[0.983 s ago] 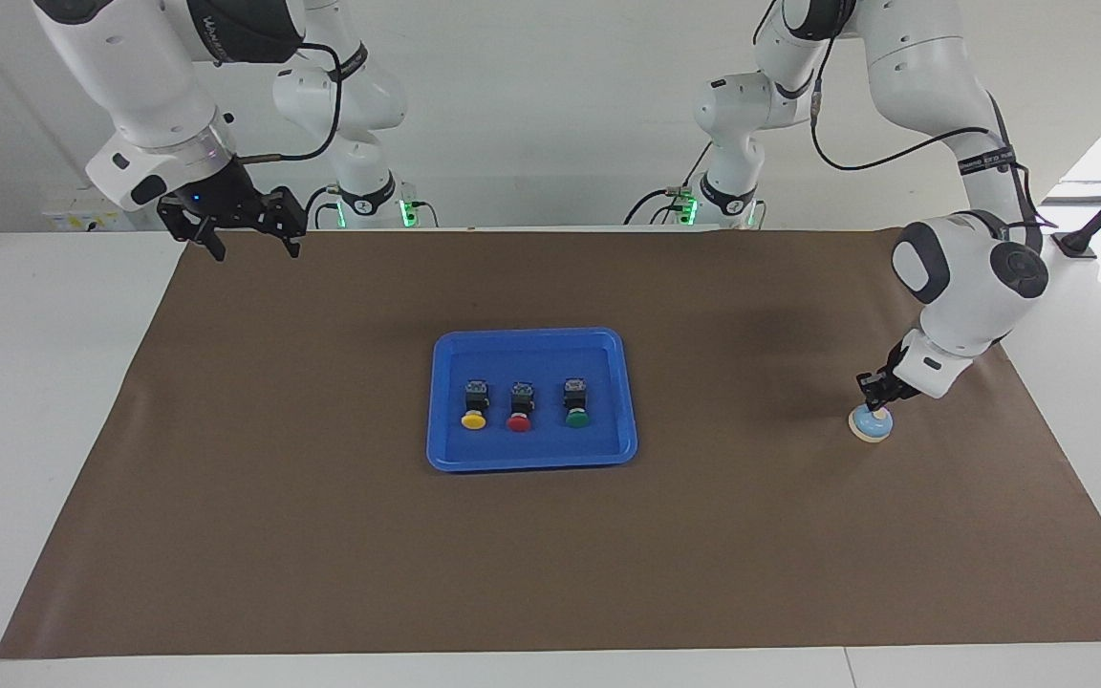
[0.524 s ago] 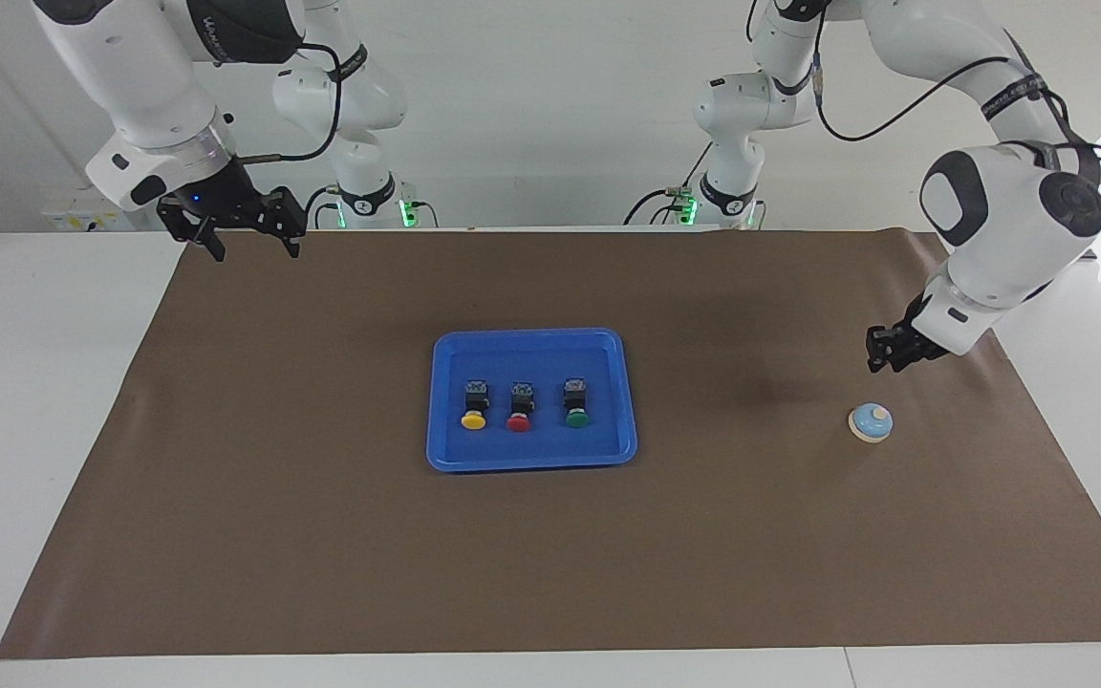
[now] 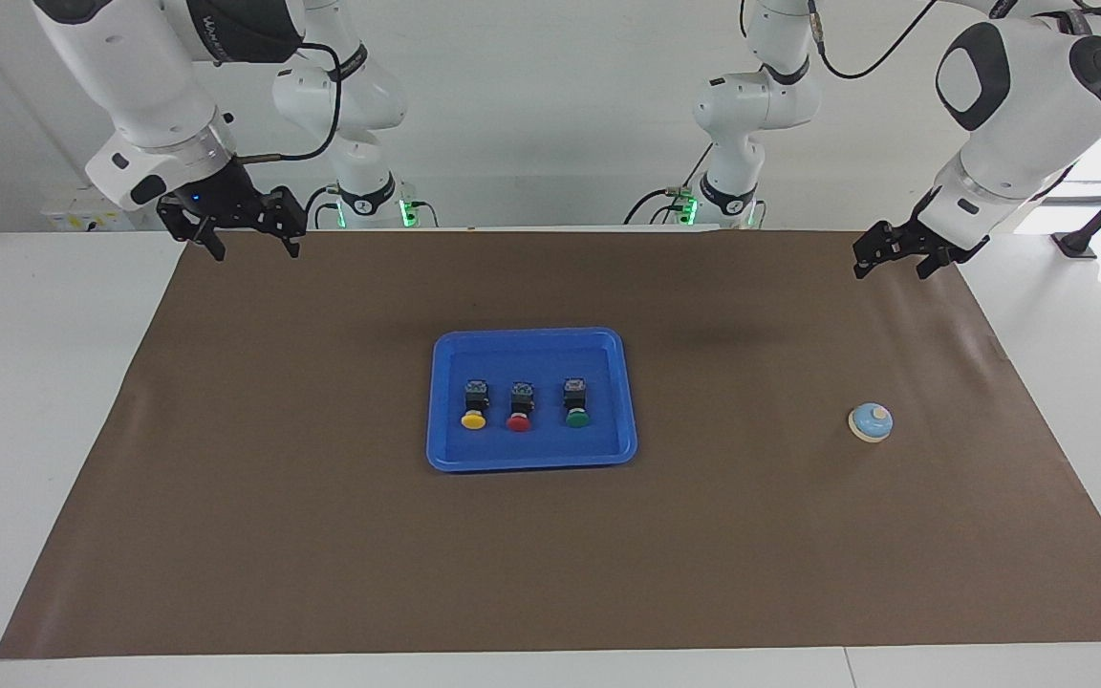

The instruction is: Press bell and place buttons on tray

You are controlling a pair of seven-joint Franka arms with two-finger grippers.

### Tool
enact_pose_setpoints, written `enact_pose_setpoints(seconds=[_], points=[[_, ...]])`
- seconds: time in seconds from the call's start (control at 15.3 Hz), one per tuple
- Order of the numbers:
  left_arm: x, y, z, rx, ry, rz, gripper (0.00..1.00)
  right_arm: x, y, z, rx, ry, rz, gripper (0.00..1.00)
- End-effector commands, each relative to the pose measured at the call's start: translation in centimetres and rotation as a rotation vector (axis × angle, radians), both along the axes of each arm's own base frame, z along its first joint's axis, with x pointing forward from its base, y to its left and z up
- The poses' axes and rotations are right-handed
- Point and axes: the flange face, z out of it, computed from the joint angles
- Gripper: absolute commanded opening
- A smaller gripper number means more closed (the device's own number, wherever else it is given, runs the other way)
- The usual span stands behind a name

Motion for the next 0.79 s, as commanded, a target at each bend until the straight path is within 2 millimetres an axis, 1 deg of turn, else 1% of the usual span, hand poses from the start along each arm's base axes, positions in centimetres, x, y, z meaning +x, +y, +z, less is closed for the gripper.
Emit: enact_pose_setpoints(seconds=[0.0,0.26,0.52,0.72], points=[[0.62,-0.84,0.42,-0.005,0.004,-0.002,1.00,-0.48,-0.32,0.43,-0.005,0.006,0.018,1.00],[0.63,-0.11,0.76,-0.006,-0.007,0.012,1.00,-0.44,-0.33,0.35,-0.005,0.007,0.018,1.00],[0.76,-0.86,0.95,-0.006,-0.011,0.001,1.00,-0.48,-0.32,0.43,-0.005,0.006,0.018,1.00],[0.62,-0.85,0.97,-0.005,-0.004,0.001,1.00,-0.48,-0.32,0.43,-0.005,0.006,0.018,1.00]])
